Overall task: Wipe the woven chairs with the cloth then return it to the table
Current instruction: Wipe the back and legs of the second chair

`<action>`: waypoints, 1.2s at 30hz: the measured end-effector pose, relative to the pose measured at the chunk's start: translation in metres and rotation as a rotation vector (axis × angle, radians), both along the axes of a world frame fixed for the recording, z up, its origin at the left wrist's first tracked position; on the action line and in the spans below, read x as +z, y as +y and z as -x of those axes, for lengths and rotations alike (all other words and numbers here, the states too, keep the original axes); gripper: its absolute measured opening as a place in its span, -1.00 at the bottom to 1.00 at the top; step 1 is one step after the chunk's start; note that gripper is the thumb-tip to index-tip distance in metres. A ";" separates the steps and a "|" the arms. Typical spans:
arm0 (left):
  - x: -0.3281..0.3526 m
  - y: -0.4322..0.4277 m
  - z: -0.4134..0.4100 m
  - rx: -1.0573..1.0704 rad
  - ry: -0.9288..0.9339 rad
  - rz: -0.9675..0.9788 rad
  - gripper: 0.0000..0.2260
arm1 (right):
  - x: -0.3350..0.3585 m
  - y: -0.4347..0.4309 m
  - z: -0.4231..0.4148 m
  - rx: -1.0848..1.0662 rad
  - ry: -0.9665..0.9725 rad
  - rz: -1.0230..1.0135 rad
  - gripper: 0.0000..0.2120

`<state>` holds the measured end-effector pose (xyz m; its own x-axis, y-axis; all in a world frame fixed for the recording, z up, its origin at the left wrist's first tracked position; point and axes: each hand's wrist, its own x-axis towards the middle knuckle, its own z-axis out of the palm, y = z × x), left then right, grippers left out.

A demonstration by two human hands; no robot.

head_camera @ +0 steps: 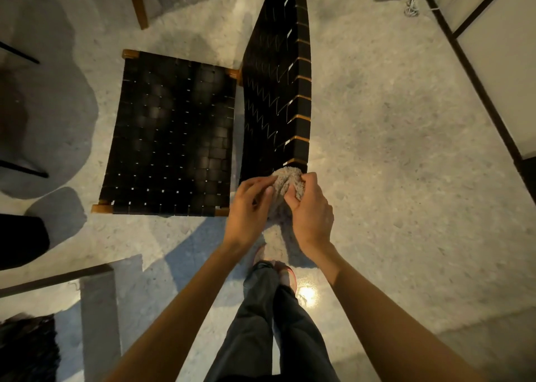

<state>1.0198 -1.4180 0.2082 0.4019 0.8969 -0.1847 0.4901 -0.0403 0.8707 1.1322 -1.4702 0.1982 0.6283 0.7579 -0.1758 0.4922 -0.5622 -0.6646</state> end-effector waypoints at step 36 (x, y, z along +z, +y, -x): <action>-0.016 0.157 -0.124 0.090 0.088 -0.068 -0.84 | -0.015 0.177 -0.100 -0.058 0.000 -0.123 -0.53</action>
<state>1.1436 -1.2611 0.1918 0.3043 0.9402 -0.1530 0.5685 -0.0503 0.8211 1.2318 -1.2935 0.1830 0.6713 0.7365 -0.0834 0.4617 -0.5036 -0.7302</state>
